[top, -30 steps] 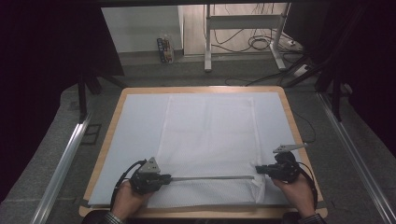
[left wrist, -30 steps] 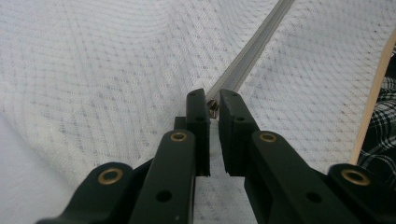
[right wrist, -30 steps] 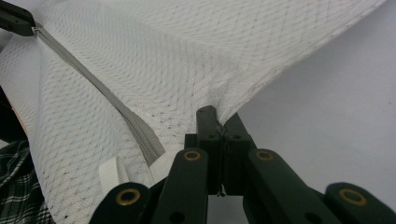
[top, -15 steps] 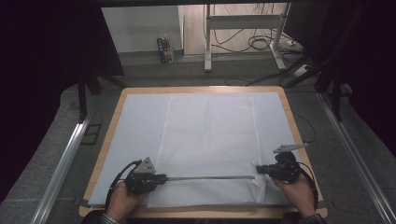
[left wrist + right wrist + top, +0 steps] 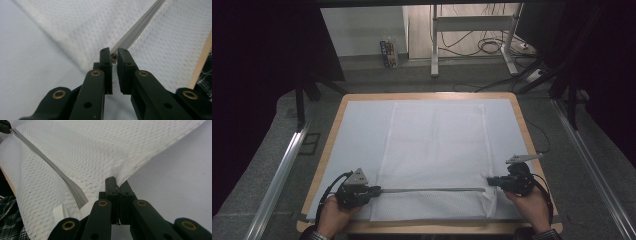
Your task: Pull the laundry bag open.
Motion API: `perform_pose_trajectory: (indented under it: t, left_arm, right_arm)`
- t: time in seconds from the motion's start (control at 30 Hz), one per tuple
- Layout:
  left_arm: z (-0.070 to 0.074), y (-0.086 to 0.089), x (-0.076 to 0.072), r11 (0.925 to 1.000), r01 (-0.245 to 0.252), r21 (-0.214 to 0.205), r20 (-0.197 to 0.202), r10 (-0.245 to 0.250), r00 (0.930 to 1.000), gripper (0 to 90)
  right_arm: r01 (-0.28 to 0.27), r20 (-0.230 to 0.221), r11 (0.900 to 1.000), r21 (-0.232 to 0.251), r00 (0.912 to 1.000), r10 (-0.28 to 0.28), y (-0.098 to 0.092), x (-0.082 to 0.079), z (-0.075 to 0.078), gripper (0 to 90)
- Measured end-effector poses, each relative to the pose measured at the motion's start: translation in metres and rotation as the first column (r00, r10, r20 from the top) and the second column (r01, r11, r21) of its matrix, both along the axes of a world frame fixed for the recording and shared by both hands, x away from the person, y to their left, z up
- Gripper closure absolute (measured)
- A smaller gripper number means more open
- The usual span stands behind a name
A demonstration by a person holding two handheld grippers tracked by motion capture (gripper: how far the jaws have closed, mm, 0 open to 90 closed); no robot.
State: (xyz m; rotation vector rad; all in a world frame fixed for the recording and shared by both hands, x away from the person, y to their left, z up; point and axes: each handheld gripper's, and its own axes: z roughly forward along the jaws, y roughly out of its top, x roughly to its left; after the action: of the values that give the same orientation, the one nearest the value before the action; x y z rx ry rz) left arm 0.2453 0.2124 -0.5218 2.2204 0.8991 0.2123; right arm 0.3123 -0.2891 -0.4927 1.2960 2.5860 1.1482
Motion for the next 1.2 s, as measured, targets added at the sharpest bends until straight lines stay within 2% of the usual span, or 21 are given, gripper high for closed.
perform_pose_trajectory:
  t: [0.1,0.2,0.5,0.57,0.8,0.97,1.2]
  left_arm:
    - [0.000,0.006,-0.001,0.9997,-0.020,0.012,-0.002,0.020,0.9998,83.9]
    - [-0.001,0.011,-0.002,0.9996,-0.029,-0.002,-0.013,0.029,0.9995,83.9]
    - [-0.002,0.011,-0.002,0.9994,-0.029,0.019,-0.018,0.029,0.9994,83.9]
    - [-0.003,0.011,-0.002,0.9986,-0.036,0.040,-0.016,0.036,0.9992,83.8]
    - [-0.004,0.015,-0.002,0.9986,-0.041,0.032,-0.029,0.042,0.9987,83.9]
    - [-0.004,0.015,-0.002,0.9994,-0.034,0.012,-0.045,0.034,0.9984,83.7]
    - [-0.004,0.011,-0.003,0.9997,-0.017,0.019,-0.048,0.018,0.9987,82.7]
  right_arm:
    - [0.007,0.001,1.0000,-0.003,1.0000,-0.007,-0.001,0.000,0.000,87.6]
    - [0.014,0.002,0.9999,0.004,0.9999,-0.014,-0.004,0.000,0.001,87.6]
    - [0.013,0.002,0.9999,0.004,0.9999,-0.013,-0.003,0.000,0.001,87.7]
    - [0.012,0.002,0.9999,0.002,0.9999,-0.012,-0.003,0.000,0.001,87.6]
    - [0.008,0.003,1.0000,0.000,1.0000,-0.008,-0.002,0.000,0.001,87.6]
    - [0.003,0.009,1.0000,-0.005,1.0000,-0.003,-0.001,0.000,0.000,87.4]
    - [-0.014,0.018,0.9999,-0.006,0.9997,0.014,0.001,-0.001,0.000,86.5]
